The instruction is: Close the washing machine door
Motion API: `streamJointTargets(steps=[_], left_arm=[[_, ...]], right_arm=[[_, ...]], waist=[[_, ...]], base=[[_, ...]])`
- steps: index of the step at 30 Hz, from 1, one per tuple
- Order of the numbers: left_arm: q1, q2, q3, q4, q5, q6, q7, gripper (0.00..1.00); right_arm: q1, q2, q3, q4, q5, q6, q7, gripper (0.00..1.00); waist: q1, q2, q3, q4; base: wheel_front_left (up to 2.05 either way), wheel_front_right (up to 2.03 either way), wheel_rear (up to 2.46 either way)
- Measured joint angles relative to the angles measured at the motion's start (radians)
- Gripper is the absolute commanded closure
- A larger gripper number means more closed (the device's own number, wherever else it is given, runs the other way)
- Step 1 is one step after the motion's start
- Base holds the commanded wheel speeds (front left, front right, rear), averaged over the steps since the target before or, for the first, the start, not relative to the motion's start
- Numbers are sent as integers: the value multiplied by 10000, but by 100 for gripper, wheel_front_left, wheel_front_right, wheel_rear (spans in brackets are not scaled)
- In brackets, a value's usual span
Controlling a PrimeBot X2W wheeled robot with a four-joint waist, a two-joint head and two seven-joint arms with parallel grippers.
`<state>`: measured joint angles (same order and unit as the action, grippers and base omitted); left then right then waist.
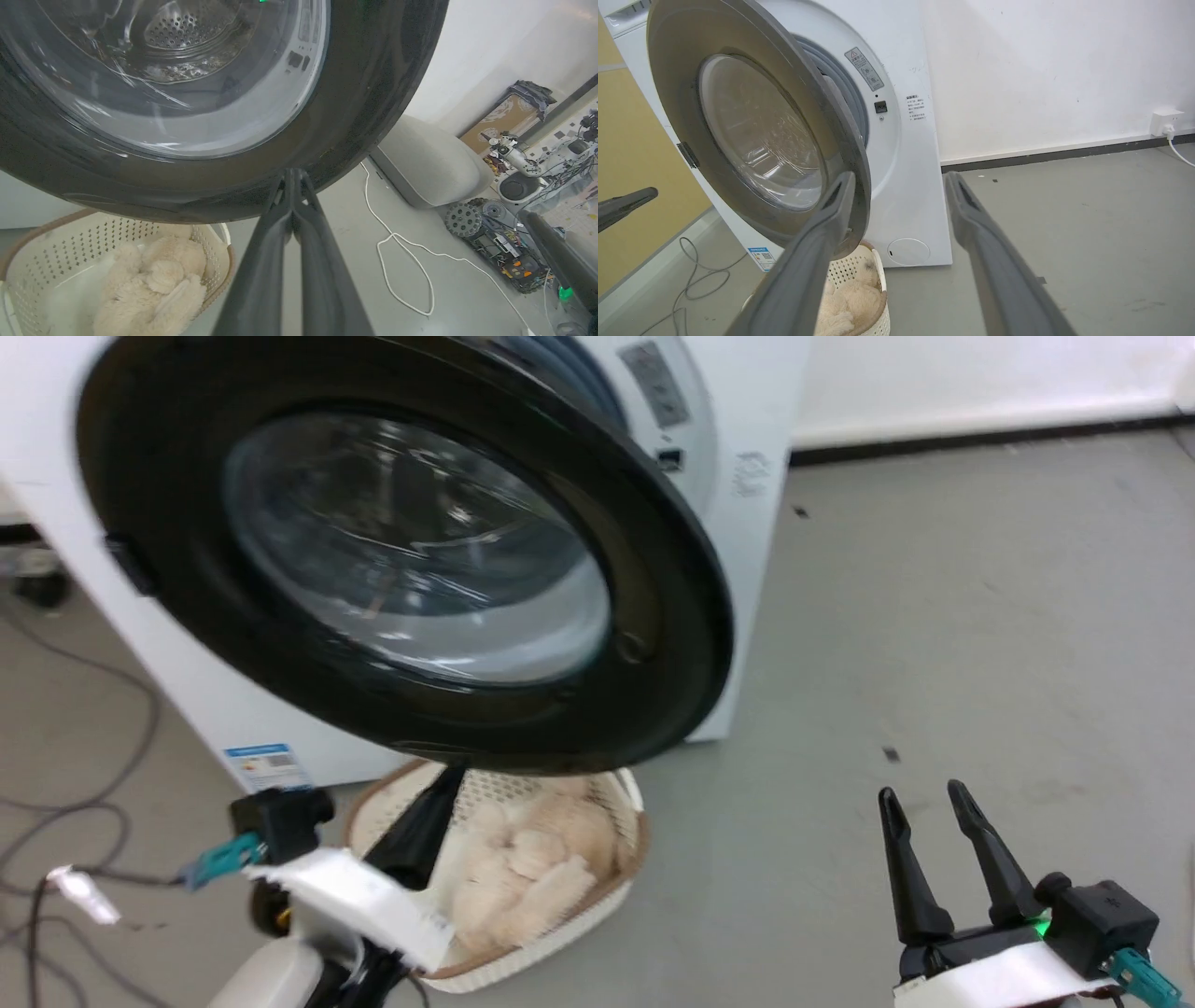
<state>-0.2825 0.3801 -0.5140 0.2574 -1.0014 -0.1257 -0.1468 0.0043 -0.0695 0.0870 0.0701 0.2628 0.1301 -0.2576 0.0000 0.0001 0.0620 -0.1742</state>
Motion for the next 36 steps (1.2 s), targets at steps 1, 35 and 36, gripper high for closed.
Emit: streamJointTargets(steps=[1,35,36], left_arm=[[77,107,2,-6,272,12,-278,100],[3934,-2656,4186,-2186,7543,788,-1106,0],[3932,-2719,4172,-2163,7597,765,-1106,0]], right_arm=[[35,-13,-10,-4,0,0,0,0],[234,-629,871,190,211,0,0,67],[233,-677,907,192,222,0,0,100]], waist=[[0,0,-93,116],[0,0,-819,2028],[0,0,-795,2080]], base=[[0,0,0],[0,0,0],[0,0,0]])
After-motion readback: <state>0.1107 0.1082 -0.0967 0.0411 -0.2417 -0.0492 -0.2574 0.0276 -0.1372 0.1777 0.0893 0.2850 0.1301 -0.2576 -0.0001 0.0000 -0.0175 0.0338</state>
